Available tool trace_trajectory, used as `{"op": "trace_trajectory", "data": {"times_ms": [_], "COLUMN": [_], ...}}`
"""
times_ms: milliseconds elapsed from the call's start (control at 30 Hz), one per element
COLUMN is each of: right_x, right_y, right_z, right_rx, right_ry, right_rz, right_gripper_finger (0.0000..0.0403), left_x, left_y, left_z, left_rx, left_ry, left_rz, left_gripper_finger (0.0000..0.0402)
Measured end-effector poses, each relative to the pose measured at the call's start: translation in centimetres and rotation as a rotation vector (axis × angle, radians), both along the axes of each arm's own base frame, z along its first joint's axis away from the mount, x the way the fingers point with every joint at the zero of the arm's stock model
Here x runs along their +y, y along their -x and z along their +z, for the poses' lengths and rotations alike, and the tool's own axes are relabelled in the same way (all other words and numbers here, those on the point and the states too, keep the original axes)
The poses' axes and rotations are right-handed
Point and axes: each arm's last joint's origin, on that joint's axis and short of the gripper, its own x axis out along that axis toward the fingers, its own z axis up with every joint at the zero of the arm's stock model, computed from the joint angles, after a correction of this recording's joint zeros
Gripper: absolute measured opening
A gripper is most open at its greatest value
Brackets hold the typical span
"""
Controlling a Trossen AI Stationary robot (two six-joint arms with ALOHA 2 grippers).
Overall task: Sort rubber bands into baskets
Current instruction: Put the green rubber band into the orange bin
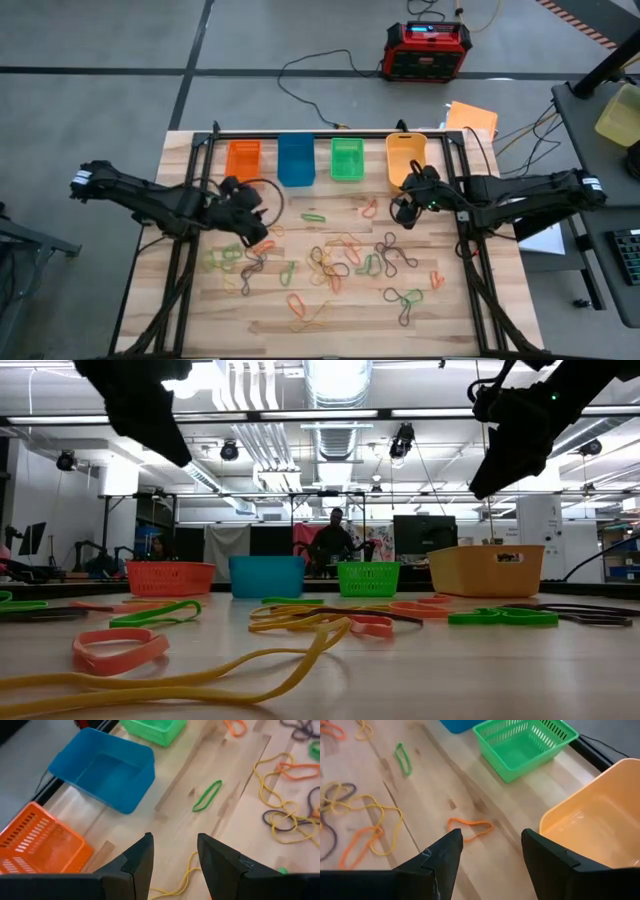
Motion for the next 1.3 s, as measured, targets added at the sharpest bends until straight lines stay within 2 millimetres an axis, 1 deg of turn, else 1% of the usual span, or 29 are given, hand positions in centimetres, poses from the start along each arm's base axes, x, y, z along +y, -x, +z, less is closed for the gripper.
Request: {"op": "trace_trajectory", "data": {"times_ms": [167, 267, 367, 400, 467, 567, 633, 700, 800, 900, 967, 1033, 1167, 1300], "right_x": [0.0, 0.0, 0.0, 0.0, 0.0, 0.0, 0.0, 0.0, 0.0, 0.0, 0.0, 0.0, 0.0, 0.0], "right_y": [0.0, 0.0, 0.0, 0.0, -0.1, -0.2, -0.3, -0.4, -0.4, -0.4, -0.4, -0.4, -0.4, -0.4], "right_z": [0.1, 0.1, 0.1, 0.1, 0.1, 0.2, 0.3, 0.4, 0.4, 0.4, 0.4, 0.4, 0.4, 0.4], "right_rx": [0.003, 0.012, 0.013, 0.012, 0.012, 0.006, -0.006, -0.019, -0.025, -0.025, -0.026, -0.026, -0.026, -0.031], "right_ry": [0.018, 0.036, 0.038, 0.039, 0.046, 0.057, 0.066, 0.074, 0.074, 0.073, 0.073, 0.073, 0.071, 0.062], "right_rz": [0.02, 0.041, 0.043, 0.044, 0.052, 0.061, 0.071, 0.078, 0.077, 0.078, 0.078, 0.078, 0.076, 0.067], "right_gripper_finger": [0.0199, 0.0199, 0.0199, 0.0199, 0.0199, 0.0199, 0.0199, 0.0199, 0.0199, 0.0199, 0.0199, 0.0199, 0.0199, 0.0199], "left_x": [-0.3, -0.3, -0.3, -0.2, 0.1, 1.0, 2.0, 3.4, 5.2, 6.3, 6.5, 6.6, 6.7, 7.0], "left_y": [-2.6, -4.2, -5.6, -6.1, -7.1, -9.2, -10.5, -11.4, -12.1, -12.6, -12.9, -13.3, -13.6, -13.9], "left_z": [-0.7, -1.3, -2.2, -2.6, -3.4, -4.5, -5.2, -5.9, -7.5, -8.9, -9.7, -10.6, -12.1, -13.4], "left_rx": [0.094, 0.12, 0.199, 0.23, 0.274, 0.202, 0.14, 0.141, 0.2, 0.214, 0.205, 0.208, 0.248, 0.3], "left_ry": [-0.073, -0.23, -0.334, -0.335, -0.25, -0.069, -0.047, -0.084, -0.112, -0.048, 0.012, 0.036, 0.038, 0.008], "left_rz": [-0.044, 0.0, -0.03, -0.061, -0.194, -0.454, -0.554, -0.574, -0.568, -0.598, -0.643, -0.659, -0.658, -0.619], "left_gripper_finger": [0.0137, 0.0137, 0.0137, 0.0137, 0.0137, 0.0137, 0.0135, 0.0132, 0.013, 0.013, 0.013, 0.013, 0.013, 0.0129]}}
